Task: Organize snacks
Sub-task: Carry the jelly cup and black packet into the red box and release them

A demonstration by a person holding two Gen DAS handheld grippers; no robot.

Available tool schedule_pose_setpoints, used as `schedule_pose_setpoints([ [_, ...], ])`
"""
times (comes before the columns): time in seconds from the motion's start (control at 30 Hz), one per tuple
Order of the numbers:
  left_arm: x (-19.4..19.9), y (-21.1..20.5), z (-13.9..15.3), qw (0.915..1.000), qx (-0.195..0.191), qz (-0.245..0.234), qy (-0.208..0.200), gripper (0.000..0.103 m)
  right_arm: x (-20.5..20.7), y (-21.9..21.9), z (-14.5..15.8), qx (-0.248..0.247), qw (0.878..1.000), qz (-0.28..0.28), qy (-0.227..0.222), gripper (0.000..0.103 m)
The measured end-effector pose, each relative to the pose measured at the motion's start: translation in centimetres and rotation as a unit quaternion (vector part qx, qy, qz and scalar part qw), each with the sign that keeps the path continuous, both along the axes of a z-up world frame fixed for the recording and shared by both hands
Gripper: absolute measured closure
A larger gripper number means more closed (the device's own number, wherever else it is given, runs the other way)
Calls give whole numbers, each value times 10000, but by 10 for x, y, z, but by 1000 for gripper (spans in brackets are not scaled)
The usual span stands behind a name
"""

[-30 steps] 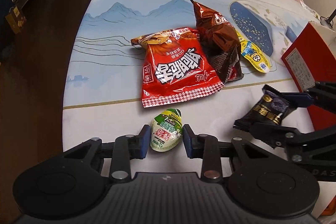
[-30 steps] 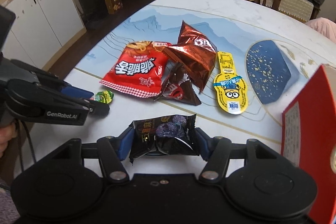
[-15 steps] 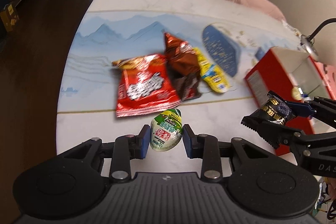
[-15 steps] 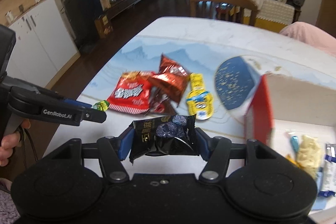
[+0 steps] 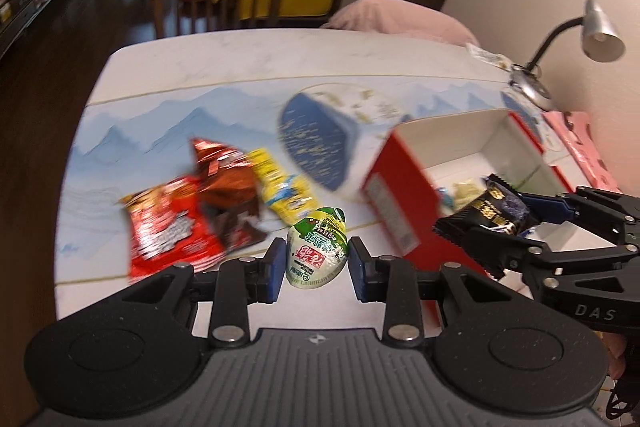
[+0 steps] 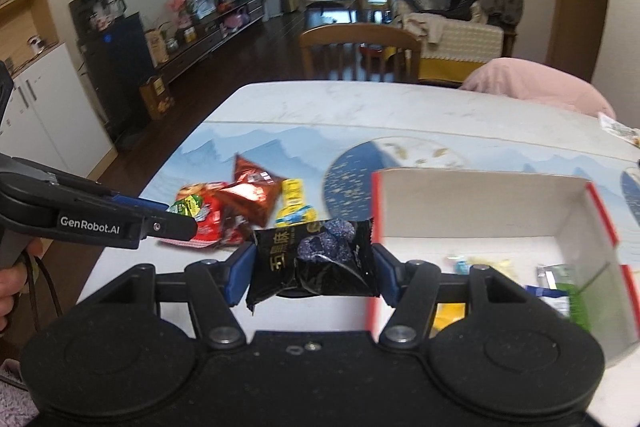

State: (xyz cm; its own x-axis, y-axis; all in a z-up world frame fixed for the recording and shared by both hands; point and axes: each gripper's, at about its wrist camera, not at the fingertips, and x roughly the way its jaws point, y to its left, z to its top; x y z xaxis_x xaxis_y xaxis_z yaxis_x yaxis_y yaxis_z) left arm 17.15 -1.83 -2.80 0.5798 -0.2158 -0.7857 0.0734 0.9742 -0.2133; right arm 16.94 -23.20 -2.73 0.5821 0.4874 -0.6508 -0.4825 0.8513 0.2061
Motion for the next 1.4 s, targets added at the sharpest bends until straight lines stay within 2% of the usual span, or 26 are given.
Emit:
schedule_pose_setpoints([
  [0.57, 34, -130, 17, 9961, 169, -864, -98, 71, 27, -100, -17, -207, 9982, -566, -36, 43],
  [0.7, 47, -155, 7, 9950, 207, -966, 121, 71, 38, -122, -31, -326, 9975, -618, 31, 43],
  [1.0, 77, -195, -17, 9939, 374, -876, 563, 71, 66, -162, -65, -549, 9948, -747, 411, 43],
  [1.27, 111, -217, -46, 9897, 777, -645, 1014, 71, 80, -162, -85, -845, 9932, -479, 638, 43],
  [1.4, 126, -221, -59, 9872, 786, -493, 1297, 71, 87, -159, -91, -849, 9928, -387, 757, 42],
])
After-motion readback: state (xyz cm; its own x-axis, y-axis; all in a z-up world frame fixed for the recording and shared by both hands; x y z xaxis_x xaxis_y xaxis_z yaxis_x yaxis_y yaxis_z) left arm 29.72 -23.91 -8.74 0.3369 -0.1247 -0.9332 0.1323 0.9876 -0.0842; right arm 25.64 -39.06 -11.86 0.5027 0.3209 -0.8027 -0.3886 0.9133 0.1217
